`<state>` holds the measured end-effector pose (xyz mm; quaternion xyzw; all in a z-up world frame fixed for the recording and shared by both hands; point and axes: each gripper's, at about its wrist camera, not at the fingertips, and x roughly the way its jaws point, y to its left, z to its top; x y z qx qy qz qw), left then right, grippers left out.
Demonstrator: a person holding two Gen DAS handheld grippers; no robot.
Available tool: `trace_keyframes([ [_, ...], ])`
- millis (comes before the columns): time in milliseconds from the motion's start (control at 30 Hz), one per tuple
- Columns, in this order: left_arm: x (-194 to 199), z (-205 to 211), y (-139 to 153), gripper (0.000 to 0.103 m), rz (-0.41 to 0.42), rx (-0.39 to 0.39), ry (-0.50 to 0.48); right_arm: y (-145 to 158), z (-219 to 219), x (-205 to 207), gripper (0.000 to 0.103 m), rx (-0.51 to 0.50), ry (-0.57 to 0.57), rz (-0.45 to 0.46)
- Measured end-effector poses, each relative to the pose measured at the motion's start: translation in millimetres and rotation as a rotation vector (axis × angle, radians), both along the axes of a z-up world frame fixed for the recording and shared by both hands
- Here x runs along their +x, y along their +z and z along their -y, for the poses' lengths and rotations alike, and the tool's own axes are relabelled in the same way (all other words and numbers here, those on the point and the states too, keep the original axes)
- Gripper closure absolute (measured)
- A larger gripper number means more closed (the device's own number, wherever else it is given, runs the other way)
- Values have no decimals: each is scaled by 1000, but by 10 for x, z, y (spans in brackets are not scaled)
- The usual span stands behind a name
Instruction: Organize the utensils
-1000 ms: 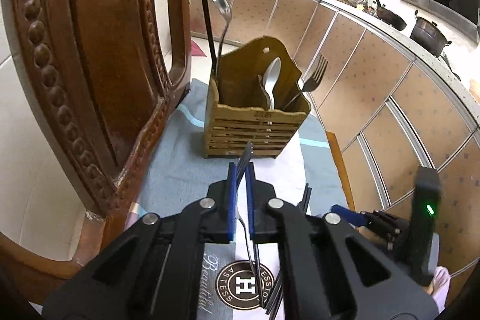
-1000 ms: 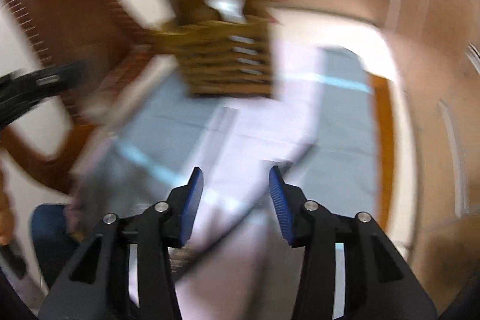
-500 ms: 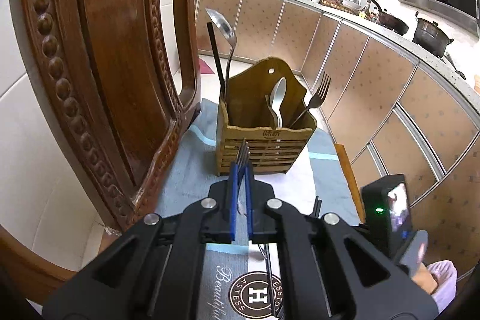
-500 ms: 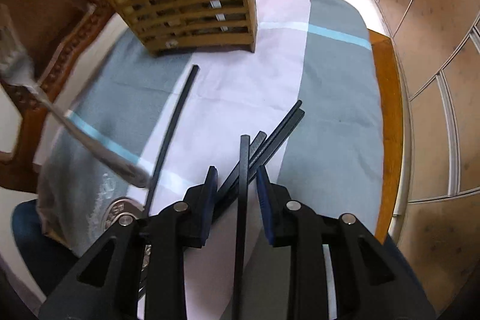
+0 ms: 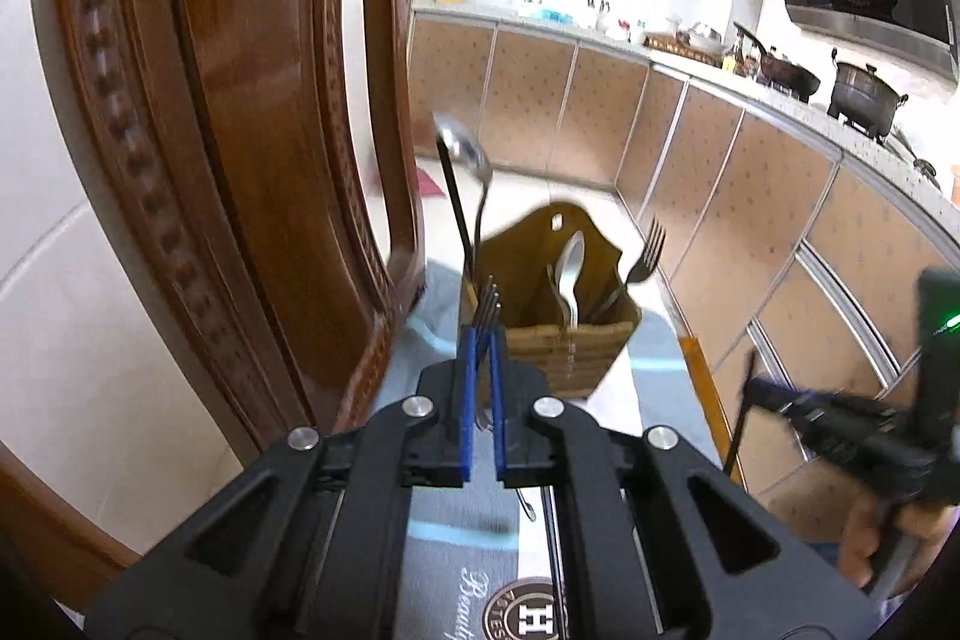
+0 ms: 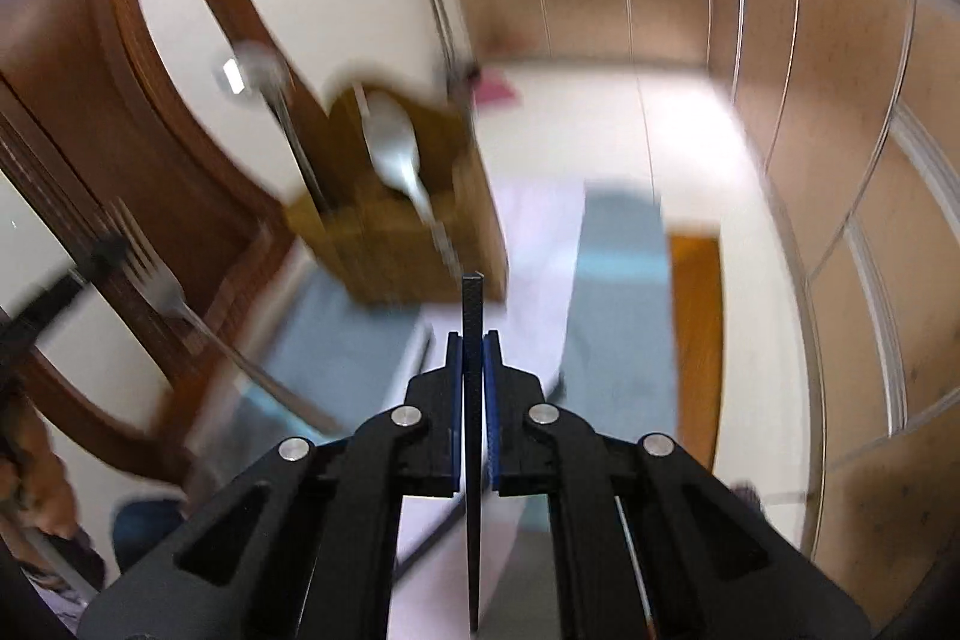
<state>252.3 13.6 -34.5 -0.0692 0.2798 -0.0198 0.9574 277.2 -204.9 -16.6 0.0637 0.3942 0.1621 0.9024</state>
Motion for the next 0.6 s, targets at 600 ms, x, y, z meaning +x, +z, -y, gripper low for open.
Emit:
trace_keyframes([
  [600,553,104,1124,99,238,99,98,1329,-160,460,96,93,-88,449],
])
